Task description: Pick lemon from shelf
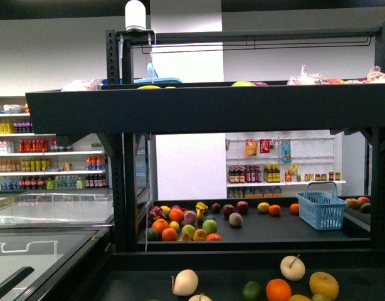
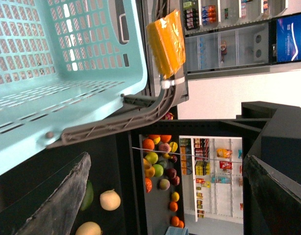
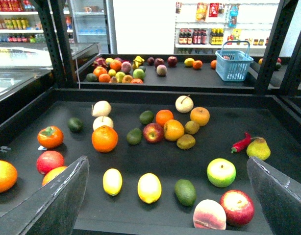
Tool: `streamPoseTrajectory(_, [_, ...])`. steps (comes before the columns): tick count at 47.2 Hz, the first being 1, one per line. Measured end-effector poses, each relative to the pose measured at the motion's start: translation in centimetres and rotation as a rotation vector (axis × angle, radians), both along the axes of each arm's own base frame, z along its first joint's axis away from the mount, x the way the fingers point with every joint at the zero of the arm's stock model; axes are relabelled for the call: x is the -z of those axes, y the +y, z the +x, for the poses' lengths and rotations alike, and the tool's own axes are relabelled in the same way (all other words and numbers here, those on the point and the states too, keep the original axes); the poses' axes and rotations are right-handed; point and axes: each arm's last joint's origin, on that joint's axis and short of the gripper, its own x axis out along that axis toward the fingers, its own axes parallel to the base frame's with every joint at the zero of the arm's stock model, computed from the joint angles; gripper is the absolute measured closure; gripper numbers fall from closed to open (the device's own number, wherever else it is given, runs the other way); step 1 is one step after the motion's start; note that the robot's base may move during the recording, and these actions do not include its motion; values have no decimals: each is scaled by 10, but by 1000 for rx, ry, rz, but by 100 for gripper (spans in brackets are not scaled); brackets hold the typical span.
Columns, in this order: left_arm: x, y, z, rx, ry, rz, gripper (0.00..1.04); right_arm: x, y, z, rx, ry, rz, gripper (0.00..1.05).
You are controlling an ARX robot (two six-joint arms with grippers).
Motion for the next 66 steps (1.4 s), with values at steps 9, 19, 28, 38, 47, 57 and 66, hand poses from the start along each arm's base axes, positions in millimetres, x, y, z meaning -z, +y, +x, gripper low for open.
streamPoseTrajectory(9, [-7, 29, 20, -67, 15, -15, 8, 0, 0, 0, 0, 0, 0, 8])
streamPoseTrajectory(19, [10, 67, 41, -145, 73, -34, 8, 0, 0, 0, 0, 0, 0, 8])
streamPoseTrajectory(28, [10, 83, 68, -165, 66, -24, 8, 0, 0, 0, 0, 0, 0, 8])
streamPoseTrajectory(38, [7, 86, 91, -158, 41, -12, 8, 0, 0, 0, 0, 0, 0, 8])
streamPoseTrajectory(47, [18, 83, 106, -149, 57, -17, 8, 0, 0, 0, 0, 0, 0, 8])
streamPoseTrajectory(57, [25, 86, 110, -163, 77, -16, 39, 0, 0, 0, 0, 0, 0, 8])
streamPoseTrajectory(66, [20, 88, 108, -163, 51, -3, 69, 0, 0, 0, 0, 0, 0, 8])
